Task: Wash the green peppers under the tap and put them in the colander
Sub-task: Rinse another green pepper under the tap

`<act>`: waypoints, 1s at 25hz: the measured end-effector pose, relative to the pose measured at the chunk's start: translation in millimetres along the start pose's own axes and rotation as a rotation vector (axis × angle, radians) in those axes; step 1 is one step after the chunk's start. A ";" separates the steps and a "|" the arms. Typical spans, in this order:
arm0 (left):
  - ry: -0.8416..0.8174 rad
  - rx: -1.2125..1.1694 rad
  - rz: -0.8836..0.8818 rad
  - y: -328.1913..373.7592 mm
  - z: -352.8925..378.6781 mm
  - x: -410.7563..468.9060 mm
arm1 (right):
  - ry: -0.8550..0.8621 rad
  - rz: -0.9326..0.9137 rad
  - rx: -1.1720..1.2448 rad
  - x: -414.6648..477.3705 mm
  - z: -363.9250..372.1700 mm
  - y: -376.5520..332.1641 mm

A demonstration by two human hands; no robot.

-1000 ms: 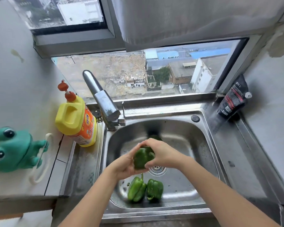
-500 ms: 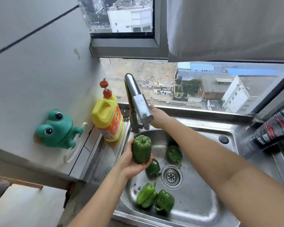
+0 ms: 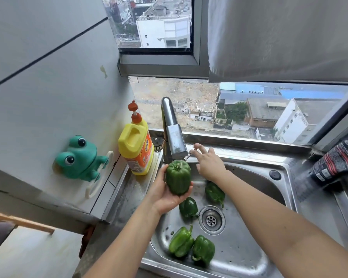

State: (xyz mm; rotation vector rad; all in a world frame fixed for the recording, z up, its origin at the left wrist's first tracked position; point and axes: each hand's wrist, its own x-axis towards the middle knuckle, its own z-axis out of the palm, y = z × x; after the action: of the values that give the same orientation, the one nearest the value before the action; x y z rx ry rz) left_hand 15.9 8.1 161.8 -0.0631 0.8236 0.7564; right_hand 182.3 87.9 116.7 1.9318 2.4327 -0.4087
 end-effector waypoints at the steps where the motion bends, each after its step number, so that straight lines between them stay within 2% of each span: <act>1: -0.012 0.004 0.001 -0.6 0.2 -2.0 | -0.011 0.010 0.013 -0.9 0.8 -0.6; 5: -0.012 -0.001 0.010 -4.7 0.0 -7.6 | -0.037 0.050 0.201 -6.0 -17.4 -20.1; 6: -0.004 -0.015 0.019 -5.5 -0.9 -7.3 | 0.024 0.056 0.328 -14.0 -21.6 -25.6; 8: 0.007 -0.040 0.026 -7.4 0.1 -5.6 | 0.146 0.076 0.730 -39.5 -28.4 -36.5; 9: 0.016 -0.040 0.027 -8.5 0.8 -4.6 | 0.160 0.063 0.935 -53.1 -29.4 -44.7; 11: 0.051 -0.038 0.023 -11.4 3.9 -2.6 | 0.122 0.036 1.141 -74.8 -23.4 -63.9; 16: 0.177 -0.029 0.056 -24.0 12.7 -5.3 | 0.220 0.097 1.217 -74.0 -9.2 -79.5; 20: 0.188 -0.011 0.051 -23.7 21.0 -12.2 | 0.165 0.049 1.235 -69.0 -21.3 -71.6; 23: 0.199 -0.068 -0.045 -14.9 25.4 -16.7 | 0.203 -0.047 1.222 -77.6 -24.6 -80.5; 25: 0.190 -0.059 -0.073 -11.3 28.6 -21.4 | 0.077 -0.173 1.283 -82.3 -34.8 -75.7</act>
State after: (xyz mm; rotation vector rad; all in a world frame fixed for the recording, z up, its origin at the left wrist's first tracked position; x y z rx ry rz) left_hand 32.0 -3.2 193.6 -0.2192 0.9743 0.7123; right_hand 134.8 0.9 179.0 1.8928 2.5640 -2.3713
